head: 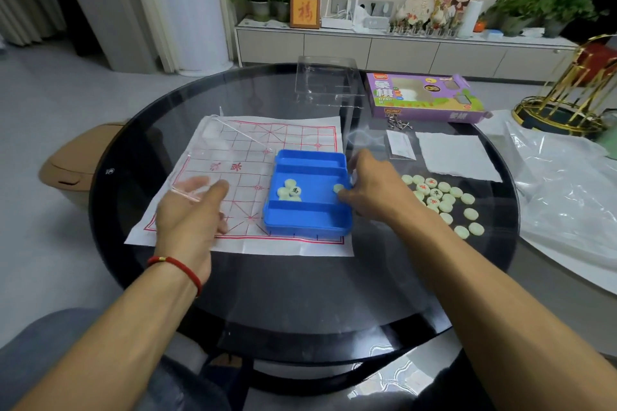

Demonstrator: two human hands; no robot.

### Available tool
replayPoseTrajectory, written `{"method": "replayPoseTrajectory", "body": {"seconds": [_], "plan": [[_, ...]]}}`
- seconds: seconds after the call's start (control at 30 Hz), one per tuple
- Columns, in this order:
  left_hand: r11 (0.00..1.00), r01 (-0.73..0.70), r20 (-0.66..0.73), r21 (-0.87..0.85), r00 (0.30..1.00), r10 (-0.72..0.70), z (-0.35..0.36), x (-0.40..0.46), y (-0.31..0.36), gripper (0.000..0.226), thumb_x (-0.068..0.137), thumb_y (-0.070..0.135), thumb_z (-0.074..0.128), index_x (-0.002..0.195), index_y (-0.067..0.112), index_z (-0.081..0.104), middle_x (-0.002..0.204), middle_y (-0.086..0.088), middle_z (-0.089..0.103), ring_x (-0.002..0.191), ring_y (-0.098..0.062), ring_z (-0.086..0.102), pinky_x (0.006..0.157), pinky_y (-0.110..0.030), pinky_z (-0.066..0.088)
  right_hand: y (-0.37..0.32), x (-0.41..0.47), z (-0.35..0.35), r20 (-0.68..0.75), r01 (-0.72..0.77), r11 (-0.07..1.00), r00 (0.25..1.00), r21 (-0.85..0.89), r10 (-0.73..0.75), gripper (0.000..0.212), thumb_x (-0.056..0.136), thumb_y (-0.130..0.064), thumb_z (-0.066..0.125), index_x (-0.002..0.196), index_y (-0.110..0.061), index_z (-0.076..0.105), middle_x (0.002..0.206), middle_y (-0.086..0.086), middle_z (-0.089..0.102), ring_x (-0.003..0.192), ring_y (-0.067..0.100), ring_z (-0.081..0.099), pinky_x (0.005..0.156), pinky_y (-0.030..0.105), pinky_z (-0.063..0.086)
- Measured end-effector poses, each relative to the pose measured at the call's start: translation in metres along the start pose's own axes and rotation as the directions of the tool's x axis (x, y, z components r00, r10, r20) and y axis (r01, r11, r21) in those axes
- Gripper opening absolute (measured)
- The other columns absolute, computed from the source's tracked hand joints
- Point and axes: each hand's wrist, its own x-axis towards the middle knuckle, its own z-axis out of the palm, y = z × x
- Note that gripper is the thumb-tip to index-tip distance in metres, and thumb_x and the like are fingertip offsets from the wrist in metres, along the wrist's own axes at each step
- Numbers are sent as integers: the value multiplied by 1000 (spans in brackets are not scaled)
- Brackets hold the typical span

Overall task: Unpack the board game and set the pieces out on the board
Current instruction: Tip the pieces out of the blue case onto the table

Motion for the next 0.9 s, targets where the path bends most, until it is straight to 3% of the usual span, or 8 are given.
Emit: {"method": "replayPoseTrajectory", "body": {"seconds": [0.07,0.17,0.27,0.37,0.5,0.6,0.7,0.9], "plan": [[997,-76,-99,32,992,79,-12,8,3,47,89,14,72,130,16,52,96,-2,66,59,-13,58,49,-24,46,2,1,1,22,23,996,1000,-87,-21,45,92,-28,70,126,-11,46,117,13,62,95,26,59,72,36,50],[974,-155,-86,163,982,171,-23,13,5,58,87,4,70,139,15,45,108,1,61,72,-11,62,53,-19,46,1,0,3,19,71,962,997,-262,-69,45,92,-38,66,127,-17,45,119,10,63,98,30,59,75,37,47],[857,-232,-23,460,962,273,-24,13,2,54,85,13,72,134,17,50,123,-3,59,104,-23,61,77,-30,52,-3,2,2,-58,130,904,984,-408,-168,42,92,-41,67,128,-23,54,121,6,57,102,30,61,74,38,46],[716,-202,4,668,963,268,-22,9,3,56,85,22,70,137,19,49,134,-10,51,128,-34,37,100,-46,42,-5,8,6,-73,154,895,977,-419,-202,28,91,-32,71,117,-20,70,121,7,54,107,29,59,76,40,49],[548,-351,128,759,906,403,-10,-1,4,47,87,22,70,132,26,56,138,-8,48,132,-31,30,108,-49,35,-3,15,12,-70,180,880,970,-440,-233,19,90,-24,73,108,-18,74,117,7,55,109,28,55,69,36,47],[399,-630,414,666,757,506,12,-7,-1,29,90,20,67,118,27,66,127,2,60,127,-22,38,104,-37,35,-10,18,10,-48,307,853,932,-422,-359,17,93,-23,66,107,-17,73,113,5,63,107,26,57,74,39,54],[288,-755,598,589,647,473,33,-4,-6,22,91,20,66,112,25,71,115,2,66,115,-20,46,97,-32,38,-19,22,11,53,455,822,883,-344,-466,16,95,-24,63,108,-21,71,108,-1,70,97,21,61,78,41,55],[256,-707,596,659,699,396,53,6,-10,27,96,23,61,121,20,71,116,-2,65,113,-20,49,95,-30,42,-23,35,19,216,531,800,847,-279,-487,31,98,-24,64,126,-36,67,108,-8,58,92,8,44,76,37,51]]}}
